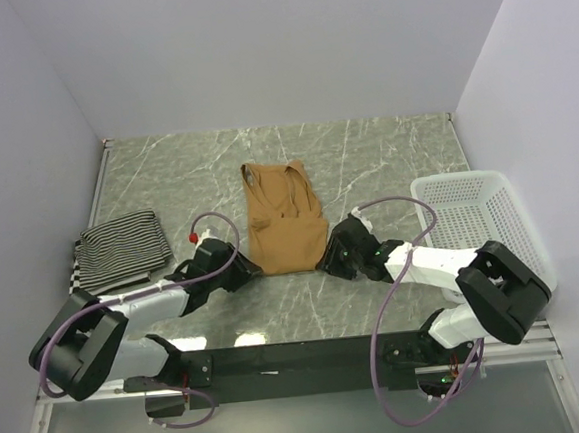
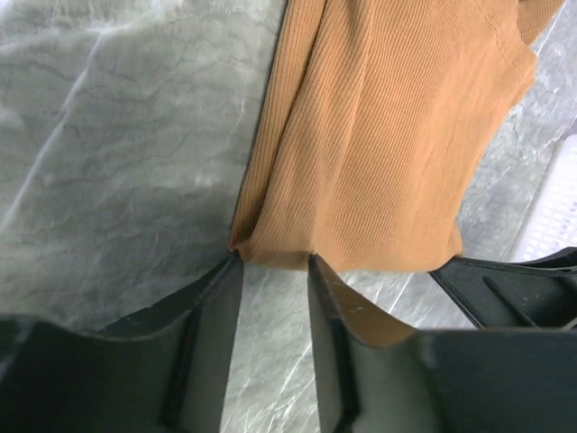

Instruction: Fold and stack the tank tops

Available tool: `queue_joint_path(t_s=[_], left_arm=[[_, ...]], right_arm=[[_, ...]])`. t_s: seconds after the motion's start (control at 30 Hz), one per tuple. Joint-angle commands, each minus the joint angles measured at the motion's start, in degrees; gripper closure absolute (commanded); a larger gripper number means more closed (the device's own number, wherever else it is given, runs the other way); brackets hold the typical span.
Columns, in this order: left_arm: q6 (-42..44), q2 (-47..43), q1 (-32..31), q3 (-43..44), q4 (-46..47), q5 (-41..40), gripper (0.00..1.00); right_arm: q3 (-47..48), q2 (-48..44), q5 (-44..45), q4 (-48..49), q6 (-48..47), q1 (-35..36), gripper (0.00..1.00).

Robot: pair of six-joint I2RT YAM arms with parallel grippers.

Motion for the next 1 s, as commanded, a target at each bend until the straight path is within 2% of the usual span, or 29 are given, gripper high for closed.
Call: queue_joint_path(t_s=[0.0,0.17,0.27,0.4,0.5,0.7,0.87,0.97], left_arm=[[0.75,2.24,0.2,-0.12,-1.1,-0.56,0.59],[2.6,4.43,0.2,1.1,-1.28,-2.05,0.68],[5.06,5.92,0.2,3.38,-2.15,-1.35,0.78],[7.17,5.32,-0.06,4.71,-6.09,-1.17,0.99],[7.0,1.81,-0.85,4.19,-9.96,-1.61,0.99],[5.07,-10.4,-5.06,2.6,-19.72,-3.98,1.0],[0.85,-21.74,-11.57,1.55,-28.34,-4.51,0.99],[-2.31,-26.4,-15.61,1.55,-33.16,-5.39,0.99]], right_arm=[[-1.18,1.37,3.2,2.48,1.06,0.18,0.54],[0.39,2.95,5.48,3.62,-0.25,0.27,0.62],[1.53,4.53,6.01,3.36,-2.01,0.27,0.71],[3.12,5.51,6.72,0.82,-4.99,0.27,0.92],[2.33,2.89,7.42,-2.87,-6.58,1.14,1.0],[-2.06,-7.49,9.44,-11.84,-5.28,8.6,1.0],[-4.87,-15.14,9.79,-18.07,-1.23,15.81,1.0],[-2.96,-19.53,10.49,-23.07,0.88,20.73,1.0]])
